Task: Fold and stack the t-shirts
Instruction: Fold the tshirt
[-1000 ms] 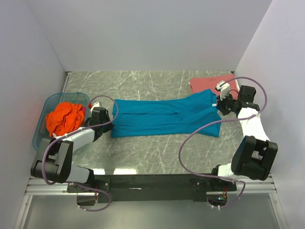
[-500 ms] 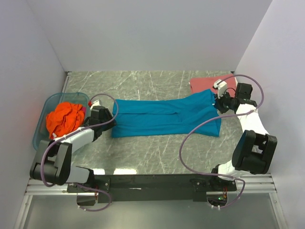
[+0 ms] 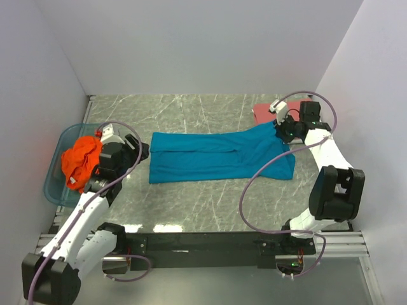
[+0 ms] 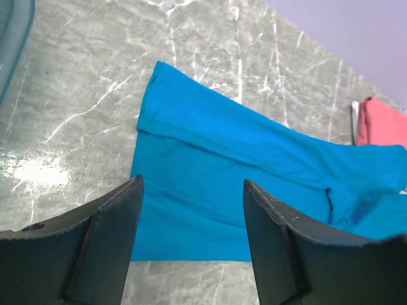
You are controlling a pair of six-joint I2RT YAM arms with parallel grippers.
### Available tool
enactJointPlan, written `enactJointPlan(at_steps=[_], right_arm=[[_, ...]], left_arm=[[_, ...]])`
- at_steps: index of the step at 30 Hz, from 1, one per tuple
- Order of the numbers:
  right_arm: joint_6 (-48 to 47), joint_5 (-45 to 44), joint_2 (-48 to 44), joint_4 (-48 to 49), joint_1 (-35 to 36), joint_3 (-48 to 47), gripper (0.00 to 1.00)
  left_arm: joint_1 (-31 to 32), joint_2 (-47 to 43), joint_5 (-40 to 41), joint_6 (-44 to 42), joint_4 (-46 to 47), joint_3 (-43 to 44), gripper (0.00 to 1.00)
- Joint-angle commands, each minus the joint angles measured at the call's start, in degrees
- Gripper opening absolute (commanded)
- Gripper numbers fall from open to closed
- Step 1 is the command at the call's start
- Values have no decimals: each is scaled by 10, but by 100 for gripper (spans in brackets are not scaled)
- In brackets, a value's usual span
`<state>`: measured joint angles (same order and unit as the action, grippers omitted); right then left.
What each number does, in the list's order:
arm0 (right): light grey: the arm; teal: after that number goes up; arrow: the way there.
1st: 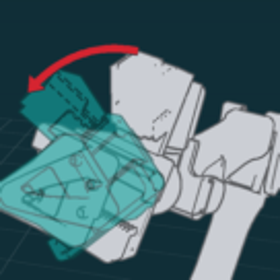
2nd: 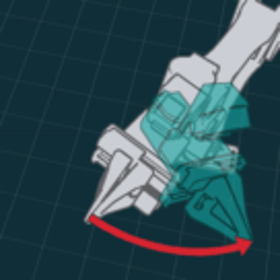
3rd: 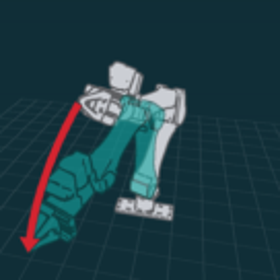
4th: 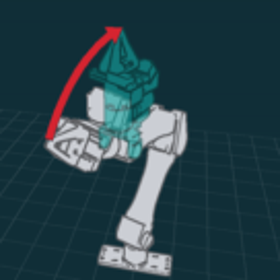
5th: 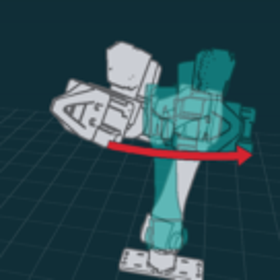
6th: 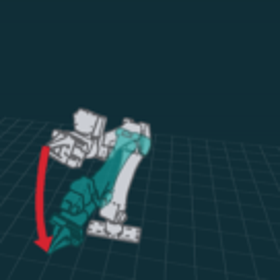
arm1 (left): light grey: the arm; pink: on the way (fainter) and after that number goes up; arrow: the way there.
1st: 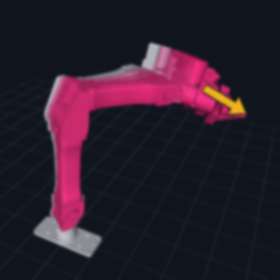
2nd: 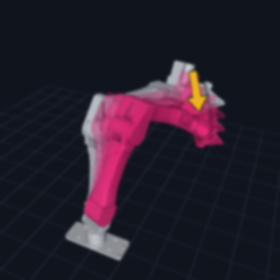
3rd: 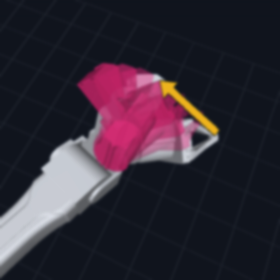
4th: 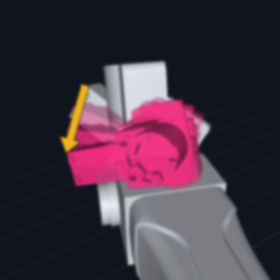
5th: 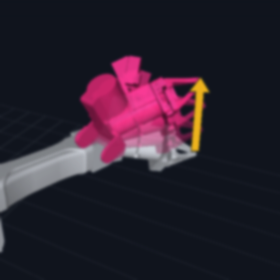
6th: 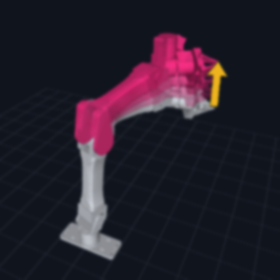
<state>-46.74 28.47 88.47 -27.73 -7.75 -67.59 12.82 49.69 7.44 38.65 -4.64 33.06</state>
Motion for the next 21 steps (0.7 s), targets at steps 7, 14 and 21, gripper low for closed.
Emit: enactJointPlan(at_steps=[7,14,21], right_arm=[[-6,-50,35,-15,51,-63,0],[-4,-68,57,-23,75,-91,0],[-2,-83,71,-21,107,-105,0]], left_arm=[[0,-75,-13,-5,-90,19,69],[0,-97,-29,-4,-104,18,69],[0,-101,-38,-2,-104,13,69]])
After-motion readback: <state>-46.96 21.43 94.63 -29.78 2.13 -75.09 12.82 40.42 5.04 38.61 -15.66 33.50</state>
